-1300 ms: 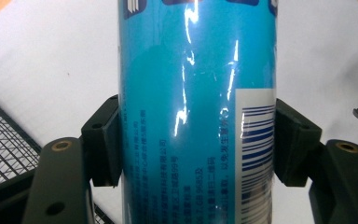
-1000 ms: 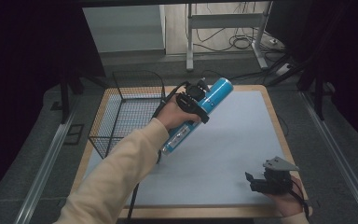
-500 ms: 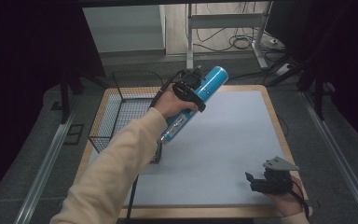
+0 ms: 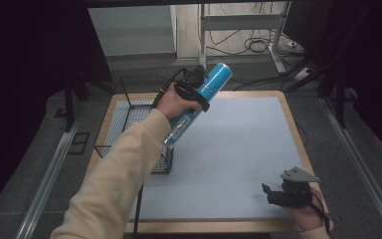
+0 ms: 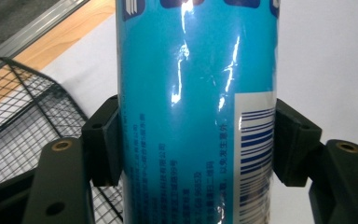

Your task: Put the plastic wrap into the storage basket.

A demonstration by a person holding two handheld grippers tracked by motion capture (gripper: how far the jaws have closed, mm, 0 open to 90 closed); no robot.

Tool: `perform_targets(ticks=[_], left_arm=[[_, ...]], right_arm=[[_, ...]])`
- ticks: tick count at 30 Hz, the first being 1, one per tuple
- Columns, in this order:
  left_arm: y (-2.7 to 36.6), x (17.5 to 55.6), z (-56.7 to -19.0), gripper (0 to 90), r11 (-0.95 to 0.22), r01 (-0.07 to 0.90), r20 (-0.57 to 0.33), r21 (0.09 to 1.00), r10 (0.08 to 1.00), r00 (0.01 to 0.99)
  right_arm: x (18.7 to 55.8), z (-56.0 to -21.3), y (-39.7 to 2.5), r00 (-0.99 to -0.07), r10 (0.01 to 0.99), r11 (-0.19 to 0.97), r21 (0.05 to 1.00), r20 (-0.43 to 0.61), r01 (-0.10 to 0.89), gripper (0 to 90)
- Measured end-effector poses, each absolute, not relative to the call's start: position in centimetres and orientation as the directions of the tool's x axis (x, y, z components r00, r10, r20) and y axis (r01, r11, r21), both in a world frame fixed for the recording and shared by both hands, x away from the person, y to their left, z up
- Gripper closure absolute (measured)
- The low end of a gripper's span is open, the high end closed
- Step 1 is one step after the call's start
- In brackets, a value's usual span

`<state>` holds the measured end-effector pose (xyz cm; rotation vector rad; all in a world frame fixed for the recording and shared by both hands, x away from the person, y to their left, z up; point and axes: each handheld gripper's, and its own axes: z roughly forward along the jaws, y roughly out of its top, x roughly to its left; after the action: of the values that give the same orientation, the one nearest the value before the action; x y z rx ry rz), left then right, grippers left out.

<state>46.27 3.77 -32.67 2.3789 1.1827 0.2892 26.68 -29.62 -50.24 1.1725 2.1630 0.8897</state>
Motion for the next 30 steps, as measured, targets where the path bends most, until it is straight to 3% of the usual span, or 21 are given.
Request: perform_targets(ticks=[30], left_arm=[[9.4, 48.8, -34.9, 31.3, -0.447, 0.764, 0.020, 0.466, 0.868, 0.495]], right_arm=[[26.7, -50.2, -29.6, -0.490, 0.861, 0.412, 0.751, -0.135, 0.517, 10.9]])
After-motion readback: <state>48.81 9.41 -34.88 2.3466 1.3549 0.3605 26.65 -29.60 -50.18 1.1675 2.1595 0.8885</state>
